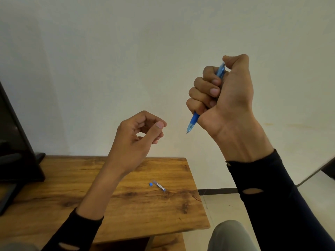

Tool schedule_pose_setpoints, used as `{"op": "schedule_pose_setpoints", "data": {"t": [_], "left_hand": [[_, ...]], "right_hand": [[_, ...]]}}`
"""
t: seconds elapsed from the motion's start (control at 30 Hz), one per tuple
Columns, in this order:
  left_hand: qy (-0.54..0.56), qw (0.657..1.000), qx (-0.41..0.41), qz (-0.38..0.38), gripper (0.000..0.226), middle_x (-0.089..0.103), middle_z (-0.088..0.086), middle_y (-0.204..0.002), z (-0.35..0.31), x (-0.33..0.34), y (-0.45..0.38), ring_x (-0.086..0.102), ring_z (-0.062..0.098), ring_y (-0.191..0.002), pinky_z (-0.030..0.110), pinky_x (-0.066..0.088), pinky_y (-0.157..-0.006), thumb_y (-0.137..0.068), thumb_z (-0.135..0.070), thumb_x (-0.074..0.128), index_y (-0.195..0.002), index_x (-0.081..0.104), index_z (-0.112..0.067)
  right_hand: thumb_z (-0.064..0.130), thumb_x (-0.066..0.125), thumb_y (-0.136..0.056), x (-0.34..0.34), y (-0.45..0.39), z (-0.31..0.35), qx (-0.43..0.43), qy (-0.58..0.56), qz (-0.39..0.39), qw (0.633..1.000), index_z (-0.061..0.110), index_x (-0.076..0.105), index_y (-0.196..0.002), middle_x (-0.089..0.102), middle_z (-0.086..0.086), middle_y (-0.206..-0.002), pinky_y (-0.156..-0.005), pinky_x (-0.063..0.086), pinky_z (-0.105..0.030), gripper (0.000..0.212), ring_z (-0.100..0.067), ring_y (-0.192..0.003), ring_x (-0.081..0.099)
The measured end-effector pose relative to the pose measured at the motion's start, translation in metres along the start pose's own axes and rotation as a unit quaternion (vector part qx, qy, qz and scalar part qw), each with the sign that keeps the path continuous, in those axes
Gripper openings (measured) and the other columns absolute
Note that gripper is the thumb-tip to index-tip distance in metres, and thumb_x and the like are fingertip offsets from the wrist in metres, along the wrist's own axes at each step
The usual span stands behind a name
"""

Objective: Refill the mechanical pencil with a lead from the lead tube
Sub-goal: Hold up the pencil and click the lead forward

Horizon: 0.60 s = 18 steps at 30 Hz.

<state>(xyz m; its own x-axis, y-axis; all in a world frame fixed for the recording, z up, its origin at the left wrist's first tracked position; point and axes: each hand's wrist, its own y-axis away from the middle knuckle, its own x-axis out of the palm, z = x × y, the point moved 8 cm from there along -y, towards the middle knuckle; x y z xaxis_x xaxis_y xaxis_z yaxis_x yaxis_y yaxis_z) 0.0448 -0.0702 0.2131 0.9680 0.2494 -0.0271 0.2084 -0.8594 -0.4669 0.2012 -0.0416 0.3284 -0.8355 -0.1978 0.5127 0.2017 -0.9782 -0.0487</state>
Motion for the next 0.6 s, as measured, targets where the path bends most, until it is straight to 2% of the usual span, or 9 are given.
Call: {"op": "schedule_pose_setpoints", "data": {"t": [0.2,0.37,0.6], "left_hand": [[0.006,1.0,-0.001,0.0,0.011,0.077,0.003,-0.084,-0.0003,-0.0006,0.0,0.072,0.02,-0.084,0.037,0.065,-0.077,-0.103,-0.022,0.067,-0.101,0.078,-0.017],[0.006,1.0,-0.001,-0.002,0.012,0.077,0.001,-0.084,0.0001,-0.0026,-0.0004,0.072,0.012,-0.082,0.034,0.066,-0.077,-0.102,-0.025,0.067,-0.101,0.078,-0.019],[0.008,1.0,-0.005,0.001,0.012,0.077,-0.001,-0.083,0.0015,-0.0007,0.0002,0.071,0.012,-0.082,0.034,0.066,-0.078,-0.103,-0.024,0.068,-0.101,0.078,-0.019]], "right_hand": [[0.042,0.036,-0.103,0.0002,-0.0009,0.0006,-0.006,0.0,-0.003,1.0,0.02,0.025,-0.056,0.019,0.005,-0.048,-0.04,0.014,-0.022,0.053,-0.012,-0.042,0.01],[0.042,0.035,-0.103,-0.0003,-0.0017,-0.0004,-0.006,-0.002,-0.003,1.0,0.02,0.025,-0.056,0.019,0.005,-0.047,-0.04,0.014,-0.022,0.053,-0.012,-0.042,0.011],[0.043,0.036,-0.103,-0.0022,-0.0031,-0.0022,-0.003,-0.003,-0.006,1.0,0.02,0.026,-0.056,0.02,0.005,-0.048,-0.04,0.014,-0.022,0.054,-0.012,-0.043,0.011]]}}
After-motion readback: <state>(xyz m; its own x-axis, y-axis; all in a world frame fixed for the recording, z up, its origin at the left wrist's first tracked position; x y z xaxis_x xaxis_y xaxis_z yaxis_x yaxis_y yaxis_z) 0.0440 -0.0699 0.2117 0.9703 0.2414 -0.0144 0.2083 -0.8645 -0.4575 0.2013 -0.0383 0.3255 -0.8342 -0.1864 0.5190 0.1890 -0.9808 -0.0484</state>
